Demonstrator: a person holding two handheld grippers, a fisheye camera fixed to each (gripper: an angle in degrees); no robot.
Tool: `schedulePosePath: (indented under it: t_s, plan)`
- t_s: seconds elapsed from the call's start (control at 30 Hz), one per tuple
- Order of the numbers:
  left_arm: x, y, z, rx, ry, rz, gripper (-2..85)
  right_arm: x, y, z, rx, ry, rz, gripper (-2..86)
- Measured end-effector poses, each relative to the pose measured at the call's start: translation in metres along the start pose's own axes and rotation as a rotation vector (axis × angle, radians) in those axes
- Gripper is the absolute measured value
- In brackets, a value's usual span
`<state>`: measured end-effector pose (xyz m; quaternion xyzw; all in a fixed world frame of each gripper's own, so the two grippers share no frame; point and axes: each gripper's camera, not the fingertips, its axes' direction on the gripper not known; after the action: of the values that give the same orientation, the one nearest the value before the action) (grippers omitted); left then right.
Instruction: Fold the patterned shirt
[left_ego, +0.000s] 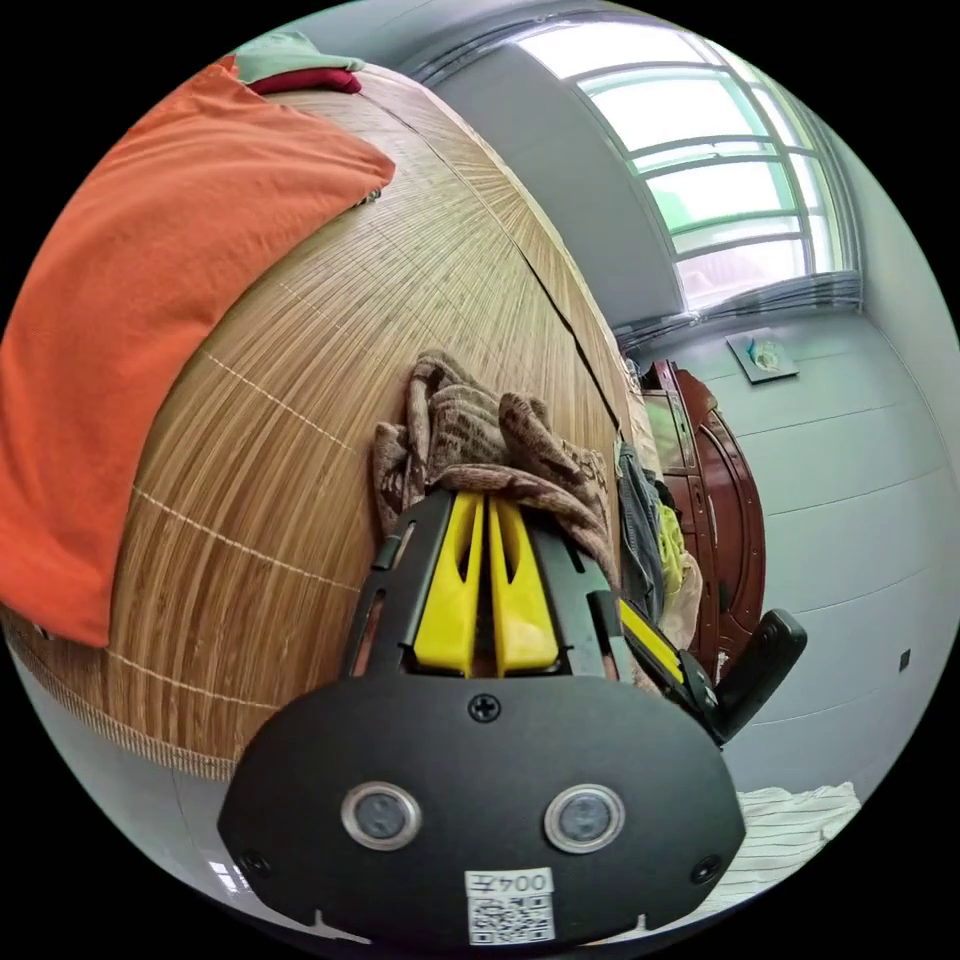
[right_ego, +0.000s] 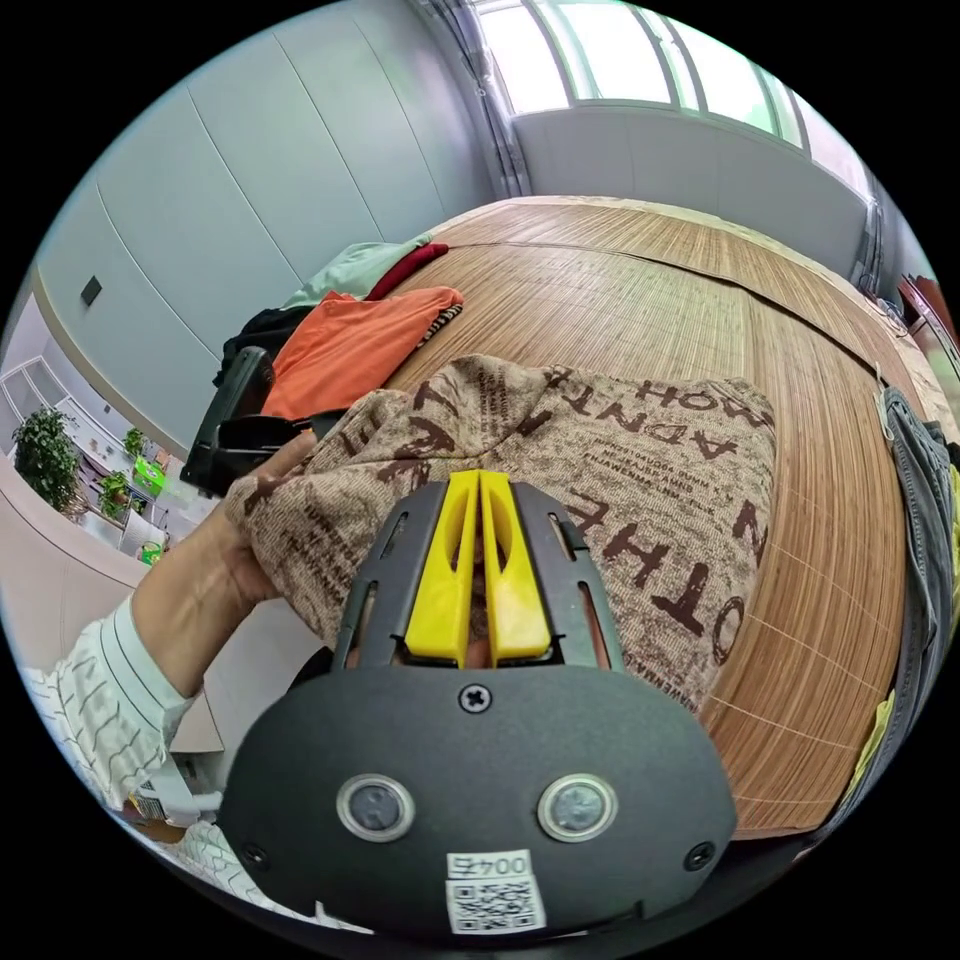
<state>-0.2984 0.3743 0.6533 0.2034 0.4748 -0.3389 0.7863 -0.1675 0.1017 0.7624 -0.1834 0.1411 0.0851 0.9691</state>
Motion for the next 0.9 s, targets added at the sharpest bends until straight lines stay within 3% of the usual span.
schedulePosePath:
  t_s: [0.13, 0.2, 0.27, 0.4, 0.5, 0.6, 0.8, 0.83, 0.9]
  plan:
    - [0.046, 0.026, -0.013, 0.088, 0.043, 0.256, 0.2, -0.021, -0.015, -0.001, -0.007, 0.033, -0.048, -0.7]
    - [0.061, 0.04, -0.022, 0.12, -0.061, 0.345, 0.1, -0.034, -0.02, 0.004, -0.022, 0.076, -0.092, -0.7]
    - [0.056, 0.041, -0.025, 0.086, -0.167, 0.314, 0.1, -0.048, -0.028, 0.019, -0.075, 0.123, -0.131, -0.7]
    - [0.028, 0.051, -0.087, 0.24, -0.116, 0.171, 0.0, -0.063, -0.05, 0.026, -0.104, 0.148, -0.129, -0.7]
    - [0.038, 0.075, -0.114, 0.255, -0.121, 0.192, 0.1, -0.073, -0.074, 0.027, -0.143, 0.151, -0.077, -0.7]
    - [0.076, 0.113, -0.099, 0.208, -0.073, 0.287, 0.1, -0.088, -0.098, 0.032, -0.182, 0.184, -0.045, -0.7]
    - [0.115, 0.152, -0.001, 0.117, -0.321, 0.415, 0.1, -0.089, -0.155, 0.008, -0.138, 0.13, -0.026, -0.1]
    - [0.109, 0.153, 0.009, 0.107, -0.382, 0.409, 0.2, -0.093, -0.174, -0.005, -0.078, 0.17, -0.064, 0.4]
    - [0.095, 0.151, 0.01, 0.102, -0.315, 0.361, 0.3, -0.108, -0.21, -0.013, -0.062, 0.202, -0.178, 2.7]
